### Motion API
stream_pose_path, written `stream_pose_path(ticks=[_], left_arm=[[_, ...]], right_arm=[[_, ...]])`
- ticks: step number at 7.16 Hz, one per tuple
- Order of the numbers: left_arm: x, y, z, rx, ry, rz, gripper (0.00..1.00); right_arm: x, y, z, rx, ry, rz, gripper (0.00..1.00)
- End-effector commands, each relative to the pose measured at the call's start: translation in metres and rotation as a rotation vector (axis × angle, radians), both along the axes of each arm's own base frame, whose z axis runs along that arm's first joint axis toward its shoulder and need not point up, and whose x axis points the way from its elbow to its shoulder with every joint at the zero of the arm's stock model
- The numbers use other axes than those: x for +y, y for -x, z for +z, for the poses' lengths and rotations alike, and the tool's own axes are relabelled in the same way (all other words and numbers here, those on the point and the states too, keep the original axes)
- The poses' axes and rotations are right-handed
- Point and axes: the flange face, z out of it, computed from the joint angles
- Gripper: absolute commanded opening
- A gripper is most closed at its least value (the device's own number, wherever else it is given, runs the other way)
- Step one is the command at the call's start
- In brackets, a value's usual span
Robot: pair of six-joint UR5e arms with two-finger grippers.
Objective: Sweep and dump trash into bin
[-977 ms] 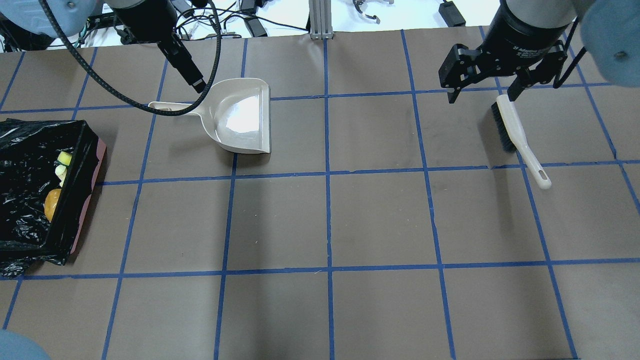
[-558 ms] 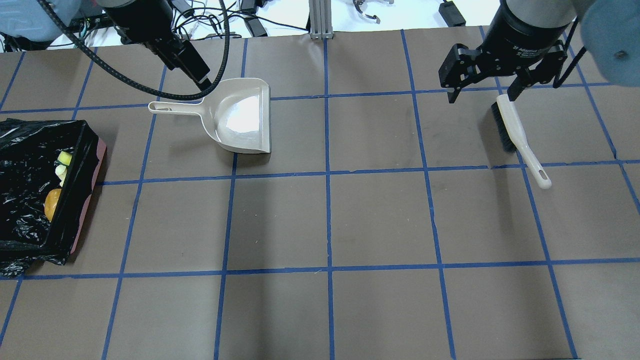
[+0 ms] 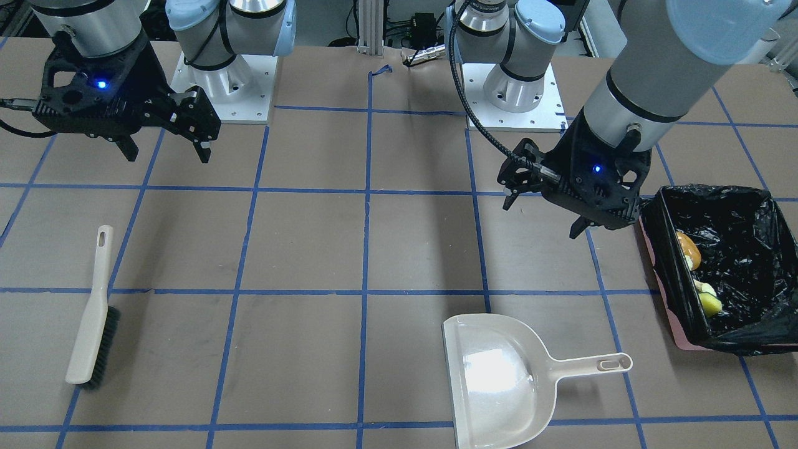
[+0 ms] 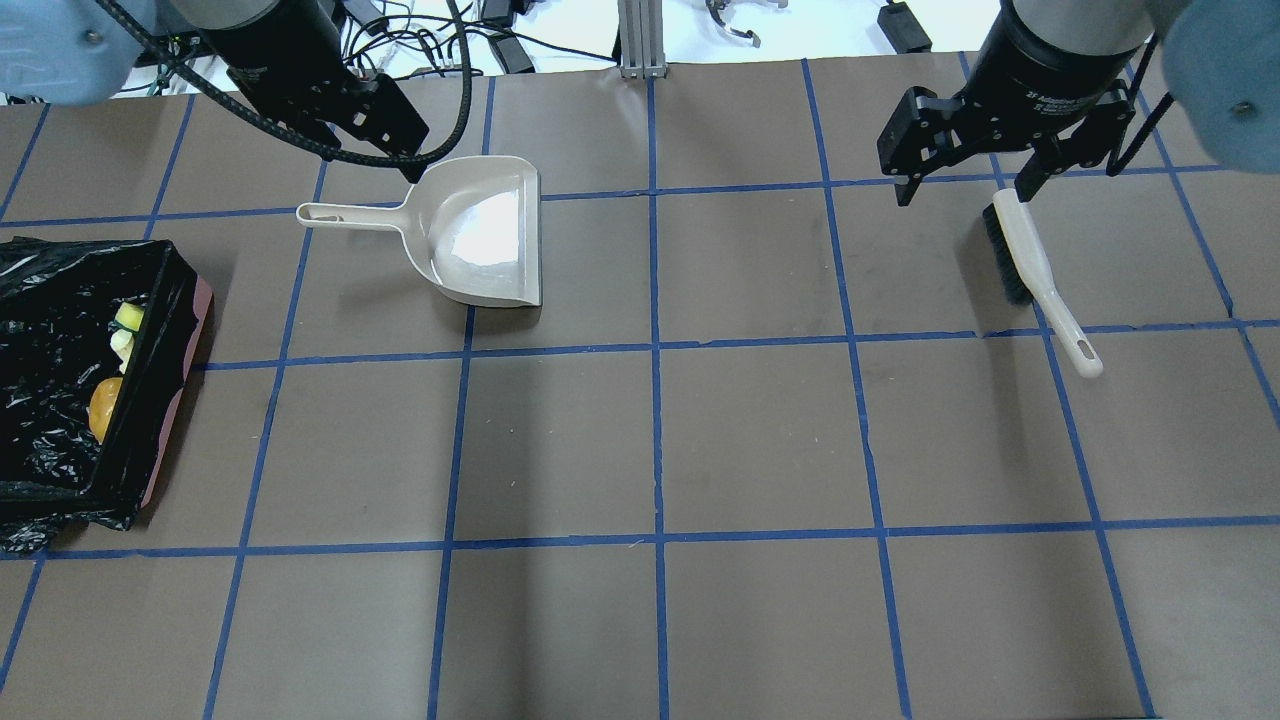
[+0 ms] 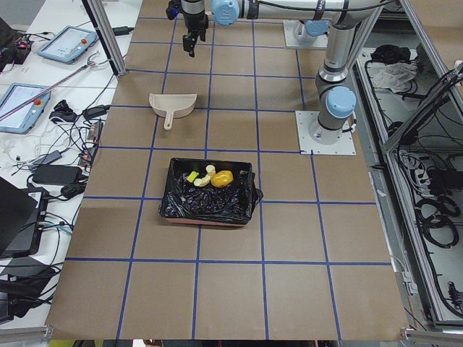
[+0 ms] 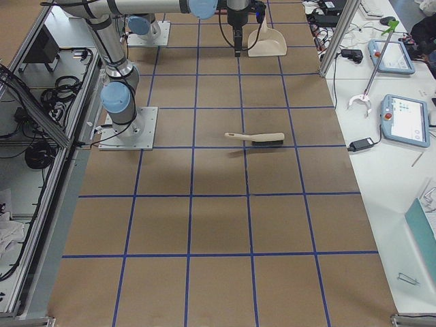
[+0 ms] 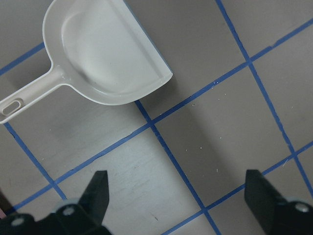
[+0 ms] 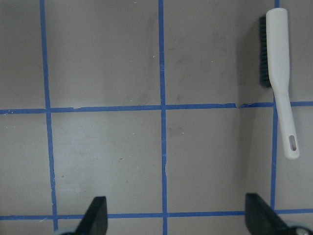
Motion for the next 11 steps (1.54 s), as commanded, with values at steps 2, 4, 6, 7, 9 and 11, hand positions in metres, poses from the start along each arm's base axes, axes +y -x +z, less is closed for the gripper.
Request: stream_pose_path(ticks=[2, 4, 6, 7, 9, 11], left_arm=[[0.001, -0.003, -0.006, -0.002, 0.006, 0.075, 1.00], [0.010, -0.001, -0.005, 0.007, 0.037, 0.226, 1.00], [0.024, 0.001, 0.010, 0.012, 0.064, 0.238, 1.00], [0.029, 0.000, 0.017, 0.008, 0.073, 0.240, 1.00], [0.031, 0.000, 0.013, 0.009, 0.064, 0.242, 1.00], [0.030, -0.001, 0.011, 0.012, 0.069, 0.252, 1.00]], right_arm=[[0.000, 0.000, 0.000, 0.000, 0.000, 0.002, 1.00], [0.000, 0.000, 0.000, 0.000, 0.000, 0.002, 1.00], [0.000, 0.000, 0.000, 0.000, 0.000, 0.002, 1.00], [0.000, 0.000, 0.000, 0.000, 0.000, 0.002, 1.00], [0.000, 0.000, 0.000, -0.003, 0.000, 0.002, 1.00], [0.000, -0.001, -0.001, -0.012, -0.001, 0.002, 1.00]])
